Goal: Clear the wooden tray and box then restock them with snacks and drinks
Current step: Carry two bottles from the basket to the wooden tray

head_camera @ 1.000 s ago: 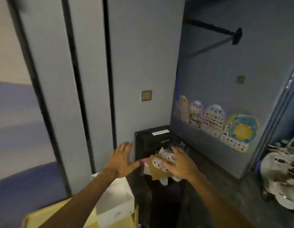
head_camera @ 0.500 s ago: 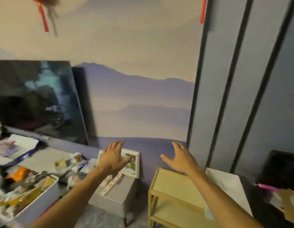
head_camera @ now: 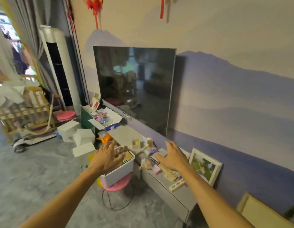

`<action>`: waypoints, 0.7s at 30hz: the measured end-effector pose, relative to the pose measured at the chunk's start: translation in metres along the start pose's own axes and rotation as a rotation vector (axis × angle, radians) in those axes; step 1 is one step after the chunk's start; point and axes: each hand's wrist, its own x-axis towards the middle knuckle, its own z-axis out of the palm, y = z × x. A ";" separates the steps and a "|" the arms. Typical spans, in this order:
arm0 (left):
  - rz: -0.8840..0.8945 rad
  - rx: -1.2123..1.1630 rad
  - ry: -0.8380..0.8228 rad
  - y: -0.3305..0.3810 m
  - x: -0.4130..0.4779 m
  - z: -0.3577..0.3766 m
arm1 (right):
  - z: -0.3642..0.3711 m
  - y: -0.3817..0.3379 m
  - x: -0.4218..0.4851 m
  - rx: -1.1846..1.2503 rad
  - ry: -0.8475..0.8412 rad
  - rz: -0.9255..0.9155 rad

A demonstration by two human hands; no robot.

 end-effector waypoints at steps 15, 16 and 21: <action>-0.363 -0.032 -0.073 -0.169 0.121 0.062 | 0.143 -0.098 0.246 -0.034 -0.280 -0.246; -0.386 -0.037 -0.079 -0.175 0.136 0.067 | 0.152 -0.100 0.268 -0.037 -0.306 -0.262; -0.477 -0.075 -0.111 -0.202 0.201 0.088 | 0.195 -0.115 0.363 -0.110 -0.404 -0.311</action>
